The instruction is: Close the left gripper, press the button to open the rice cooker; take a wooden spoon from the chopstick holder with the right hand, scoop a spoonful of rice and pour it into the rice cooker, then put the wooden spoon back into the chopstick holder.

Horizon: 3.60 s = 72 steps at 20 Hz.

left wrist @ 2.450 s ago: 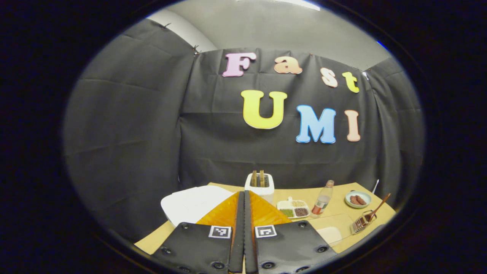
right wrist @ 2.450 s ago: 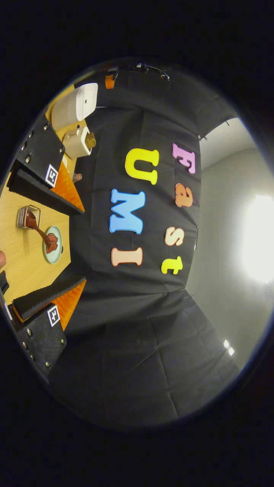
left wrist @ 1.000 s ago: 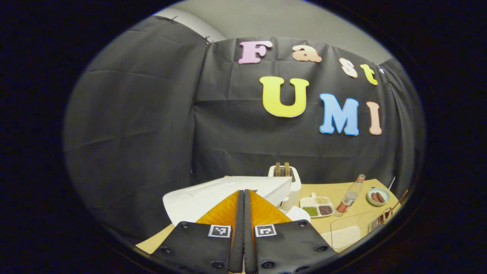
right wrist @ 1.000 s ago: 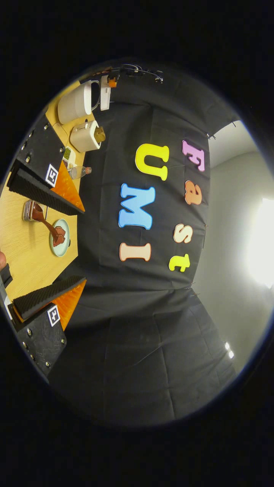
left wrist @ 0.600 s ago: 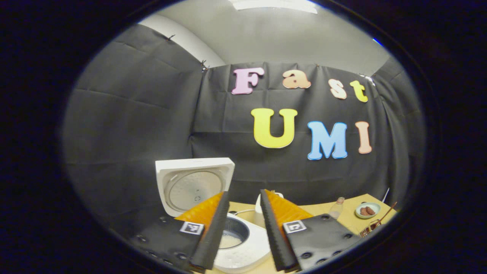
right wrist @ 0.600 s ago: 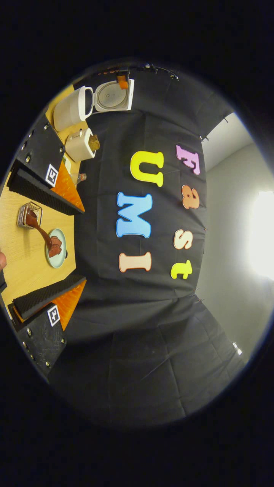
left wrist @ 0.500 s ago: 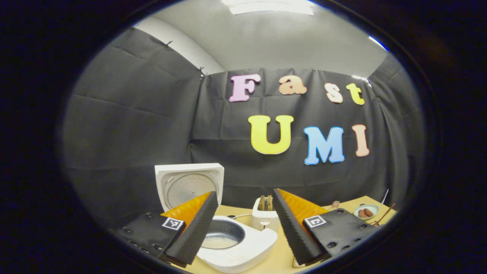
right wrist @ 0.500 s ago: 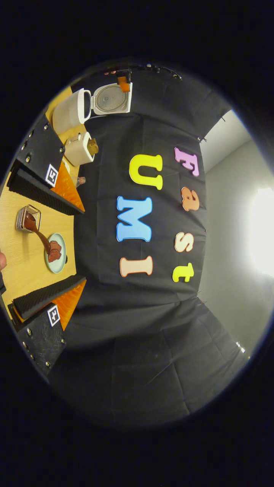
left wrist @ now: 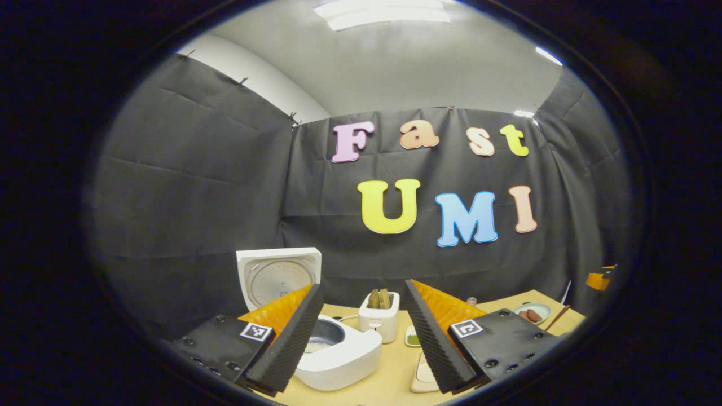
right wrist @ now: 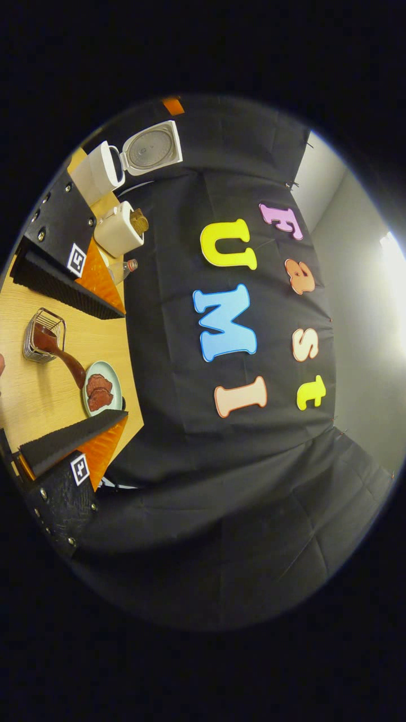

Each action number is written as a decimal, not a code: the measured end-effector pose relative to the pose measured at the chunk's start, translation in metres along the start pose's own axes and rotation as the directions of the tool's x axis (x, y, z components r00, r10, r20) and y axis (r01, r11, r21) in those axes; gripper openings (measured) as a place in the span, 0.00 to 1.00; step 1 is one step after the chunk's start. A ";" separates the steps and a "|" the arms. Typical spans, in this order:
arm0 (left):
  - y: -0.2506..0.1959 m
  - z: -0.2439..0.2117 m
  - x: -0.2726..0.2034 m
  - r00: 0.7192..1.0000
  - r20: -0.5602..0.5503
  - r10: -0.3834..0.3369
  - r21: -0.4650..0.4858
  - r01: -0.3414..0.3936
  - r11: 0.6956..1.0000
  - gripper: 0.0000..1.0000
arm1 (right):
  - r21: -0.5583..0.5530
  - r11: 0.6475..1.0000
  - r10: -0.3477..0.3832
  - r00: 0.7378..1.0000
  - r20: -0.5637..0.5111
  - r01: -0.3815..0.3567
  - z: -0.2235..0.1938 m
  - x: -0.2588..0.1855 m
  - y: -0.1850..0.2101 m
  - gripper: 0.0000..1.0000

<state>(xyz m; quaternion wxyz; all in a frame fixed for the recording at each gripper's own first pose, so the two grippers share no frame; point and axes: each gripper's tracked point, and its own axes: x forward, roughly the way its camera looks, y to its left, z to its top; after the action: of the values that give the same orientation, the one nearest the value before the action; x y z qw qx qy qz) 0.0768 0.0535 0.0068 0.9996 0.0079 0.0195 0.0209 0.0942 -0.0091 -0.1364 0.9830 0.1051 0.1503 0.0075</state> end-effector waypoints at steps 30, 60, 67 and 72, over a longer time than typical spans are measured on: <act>-0.006 -0.011 -0.082 0.982 -0.086 0.169 0.056 -0.164 0.985 0.99 | 0.217 0.964 0.234 0.876 -0.422 -0.153 -0.145 0.073 0.033 0.16; 0.115 -0.074 0.020 0.991 -0.127 -0.052 -0.100 0.039 0.994 0.99 | 0.018 0.979 0.204 0.951 -0.234 -0.205 -0.065 0.060 0.205 0.15; 0.148 -0.088 0.031 0.985 -0.165 -0.056 -0.091 0.041 0.995 0.99 | -0.105 0.975 0.159 0.949 -0.273 -0.194 -0.122 0.086 0.220 0.15; 0.161 -0.096 0.041 0.982 -0.182 -0.046 -0.073 0.034 0.997 0.99 | -0.090 0.971 0.183 0.931 -0.316 -0.221 -0.155 0.095 0.243 0.16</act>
<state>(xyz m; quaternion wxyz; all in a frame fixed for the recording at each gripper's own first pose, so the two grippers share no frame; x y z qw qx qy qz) 0.1074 0.2178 -0.0879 0.9934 -0.0291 0.1109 0.0021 0.1429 0.2644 -0.2579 0.9465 0.0561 0.2881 0.1341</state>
